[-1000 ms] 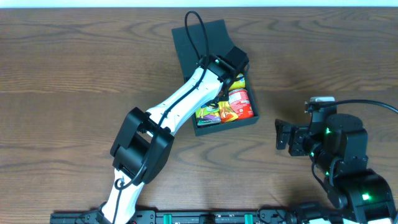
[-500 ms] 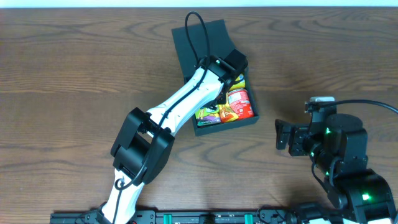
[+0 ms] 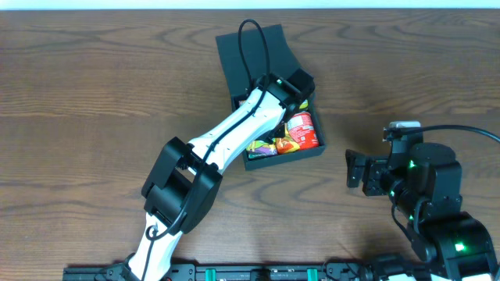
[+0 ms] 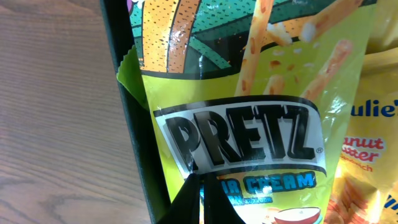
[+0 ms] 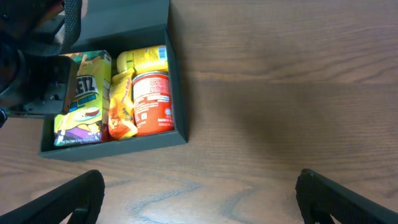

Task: Pack container
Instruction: 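Push the Pretz pack down into the box with the left gripper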

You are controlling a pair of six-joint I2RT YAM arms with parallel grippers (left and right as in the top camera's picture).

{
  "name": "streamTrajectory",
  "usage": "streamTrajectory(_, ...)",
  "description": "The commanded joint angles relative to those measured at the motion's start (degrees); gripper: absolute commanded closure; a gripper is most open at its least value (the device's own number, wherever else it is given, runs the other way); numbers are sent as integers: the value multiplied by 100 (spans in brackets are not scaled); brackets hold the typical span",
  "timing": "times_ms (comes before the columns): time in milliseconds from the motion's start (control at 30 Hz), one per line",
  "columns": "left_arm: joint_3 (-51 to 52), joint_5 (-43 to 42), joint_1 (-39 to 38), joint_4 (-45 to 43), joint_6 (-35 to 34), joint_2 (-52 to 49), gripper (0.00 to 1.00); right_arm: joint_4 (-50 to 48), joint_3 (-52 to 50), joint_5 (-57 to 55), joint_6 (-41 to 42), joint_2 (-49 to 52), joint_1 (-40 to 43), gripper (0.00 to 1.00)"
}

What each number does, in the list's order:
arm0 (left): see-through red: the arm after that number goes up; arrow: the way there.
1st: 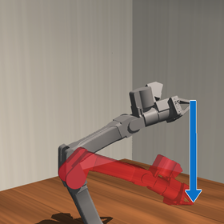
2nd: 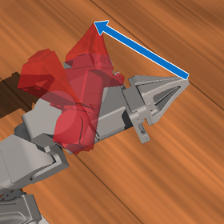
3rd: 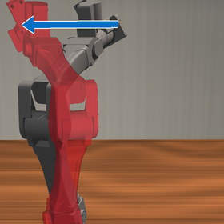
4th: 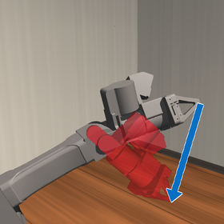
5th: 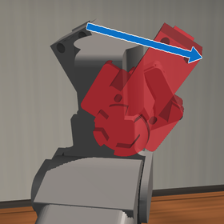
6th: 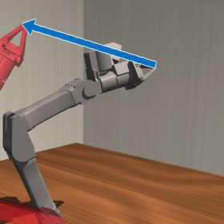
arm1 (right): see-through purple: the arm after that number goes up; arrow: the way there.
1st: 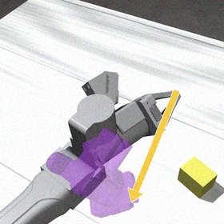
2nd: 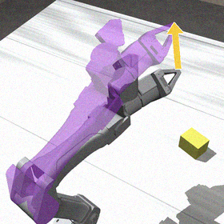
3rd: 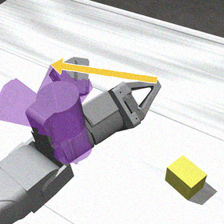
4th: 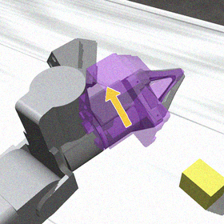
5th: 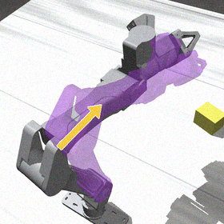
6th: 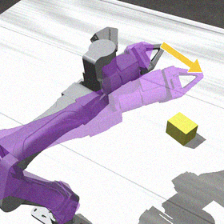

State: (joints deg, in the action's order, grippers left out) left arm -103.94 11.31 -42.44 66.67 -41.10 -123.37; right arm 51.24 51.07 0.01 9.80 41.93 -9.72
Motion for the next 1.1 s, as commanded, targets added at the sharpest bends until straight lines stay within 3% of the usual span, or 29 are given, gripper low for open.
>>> streamTrajectory(0,70,-282,-55,-42,-114,-59,94,2,61,-20,-68,2,42,1)
streamTrajectory(233,70,-774,-153,-531,-107,-59,94,2,61,-20,-66,2,42,1)
streamTrajectory(467,-44,-94,-146,-831,-68,-59,94,2,61,-20,-68,2,42,1)
streamTrajectory(833,-170,-81,-164,-1985,1040,-59,94,2,61,-20,-68,2,42,1)
streamTrajectory(1067,-127,-66,-162,-2092,1388,-103,94,2,61,-20,-68,2,42,1)
